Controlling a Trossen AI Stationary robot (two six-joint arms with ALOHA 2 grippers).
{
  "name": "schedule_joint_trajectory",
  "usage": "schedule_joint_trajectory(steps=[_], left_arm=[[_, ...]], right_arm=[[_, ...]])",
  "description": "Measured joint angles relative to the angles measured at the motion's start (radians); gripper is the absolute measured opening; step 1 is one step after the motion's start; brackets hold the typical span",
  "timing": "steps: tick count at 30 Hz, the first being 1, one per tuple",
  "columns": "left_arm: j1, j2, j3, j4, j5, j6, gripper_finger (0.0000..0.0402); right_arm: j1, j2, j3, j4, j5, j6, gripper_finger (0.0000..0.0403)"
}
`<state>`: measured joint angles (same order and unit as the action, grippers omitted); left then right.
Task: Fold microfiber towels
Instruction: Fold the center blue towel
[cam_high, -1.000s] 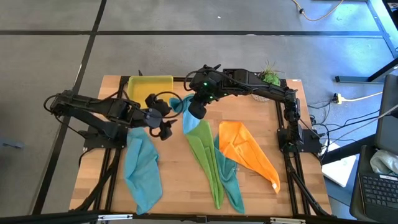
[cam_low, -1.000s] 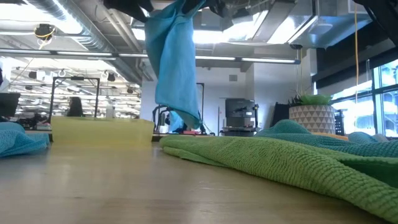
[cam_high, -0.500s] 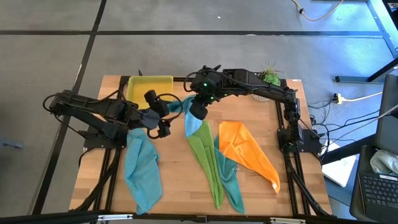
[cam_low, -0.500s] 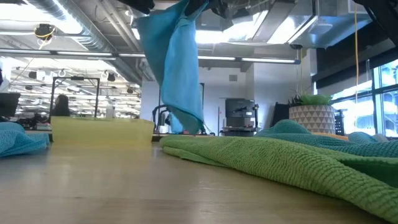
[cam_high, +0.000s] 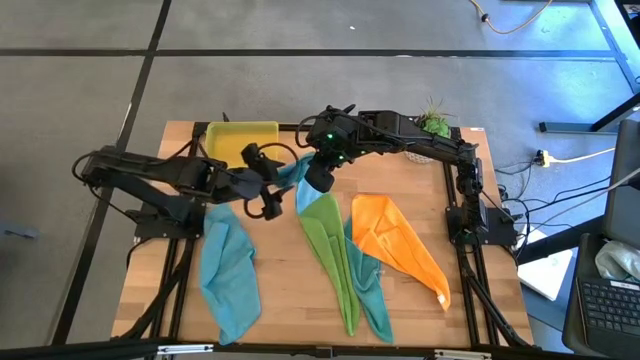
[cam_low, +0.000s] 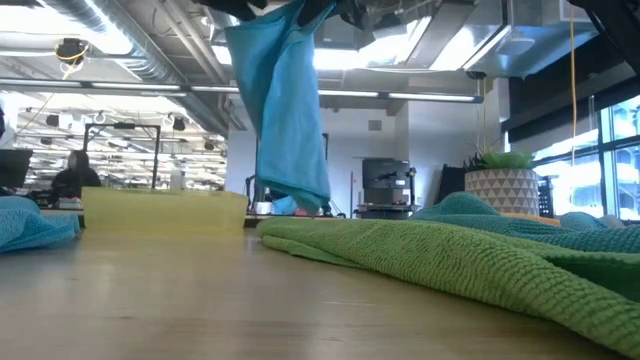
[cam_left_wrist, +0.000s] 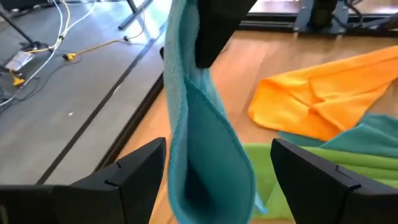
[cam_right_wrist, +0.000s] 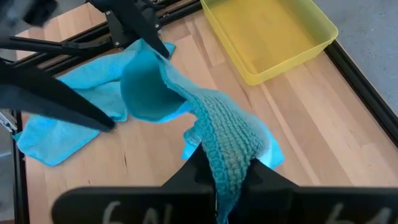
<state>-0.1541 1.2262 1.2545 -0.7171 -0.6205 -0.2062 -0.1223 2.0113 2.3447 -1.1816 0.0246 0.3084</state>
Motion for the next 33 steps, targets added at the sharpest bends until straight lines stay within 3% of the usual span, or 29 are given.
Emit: schedule_joint_trajectory(steps=[14,24,33], left_arm=[[0.014,0.140,-0.001,-0.010,0.036,-0.054,0.0284],[0.014,0.137,-0.001,-0.127,-0.016,-0.135,0.0277],[0.010,0.134,-0.001,-0.131,-0.022,-0.154,0.0261]], right_arm=[[0.000,0.000,0.000,-0.025,-0.001,0.002,0.0008],[0.000,0.000,0.000,-0.029,0.000,0.005,0.0008],[0.000,0.000,0.000,-0.029,0.000,0.002,0.0008]])
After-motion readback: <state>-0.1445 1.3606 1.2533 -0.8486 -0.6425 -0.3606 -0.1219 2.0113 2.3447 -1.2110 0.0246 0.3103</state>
